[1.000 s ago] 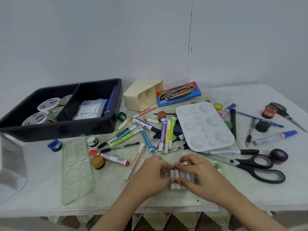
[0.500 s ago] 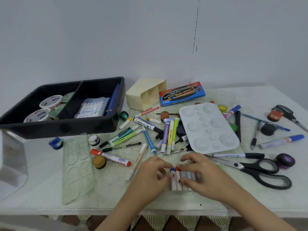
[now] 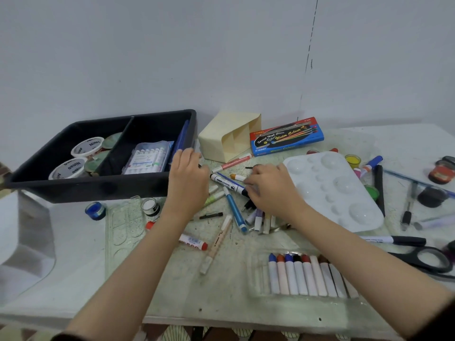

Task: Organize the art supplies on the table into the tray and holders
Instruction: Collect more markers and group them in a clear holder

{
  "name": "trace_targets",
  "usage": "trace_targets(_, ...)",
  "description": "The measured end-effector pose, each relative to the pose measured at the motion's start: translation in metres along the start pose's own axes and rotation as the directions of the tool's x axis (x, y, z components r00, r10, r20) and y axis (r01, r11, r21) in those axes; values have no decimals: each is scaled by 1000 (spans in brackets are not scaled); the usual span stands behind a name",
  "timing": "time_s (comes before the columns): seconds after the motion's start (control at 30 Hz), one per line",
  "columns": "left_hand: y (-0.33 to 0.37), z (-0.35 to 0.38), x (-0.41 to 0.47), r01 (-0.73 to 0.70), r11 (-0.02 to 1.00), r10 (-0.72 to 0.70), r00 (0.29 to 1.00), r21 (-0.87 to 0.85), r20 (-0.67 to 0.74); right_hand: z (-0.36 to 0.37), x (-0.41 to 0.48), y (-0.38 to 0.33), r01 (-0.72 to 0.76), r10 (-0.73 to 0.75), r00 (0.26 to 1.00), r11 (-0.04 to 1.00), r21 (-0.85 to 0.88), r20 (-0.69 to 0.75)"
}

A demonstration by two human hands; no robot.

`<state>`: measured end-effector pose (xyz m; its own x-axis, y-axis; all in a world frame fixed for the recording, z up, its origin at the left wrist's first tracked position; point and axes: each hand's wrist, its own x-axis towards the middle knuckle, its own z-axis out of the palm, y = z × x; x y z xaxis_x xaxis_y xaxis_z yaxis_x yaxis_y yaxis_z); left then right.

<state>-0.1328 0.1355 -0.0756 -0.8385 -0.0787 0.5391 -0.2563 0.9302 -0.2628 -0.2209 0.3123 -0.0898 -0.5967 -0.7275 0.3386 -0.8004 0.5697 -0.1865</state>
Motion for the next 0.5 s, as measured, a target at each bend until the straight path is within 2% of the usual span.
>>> trace_targets(0.07,-1,1,12,-45,992,25,986,116,168,10,17,-1,-20,21,1000,995,-96,4)
trace_targets(0.17,3,-3,21,-71,948,-54,924,310,379,23,34,0,-62,77,995,971,-232,57)
trace_targets(0.3,4,0,24,-108,897,-94,900,428,426,30,46,3,-104,127,990,952,-288,63)
trace_targets(0.4,6,4,25,-111,884,-103,901,454,422,29,51,6,-57,92,990,951,-304,103)
trace_targets(0.5,11,8,23,-111,875,-125,888,470,443,24,50,6,-27,48,995,973,-229,88)
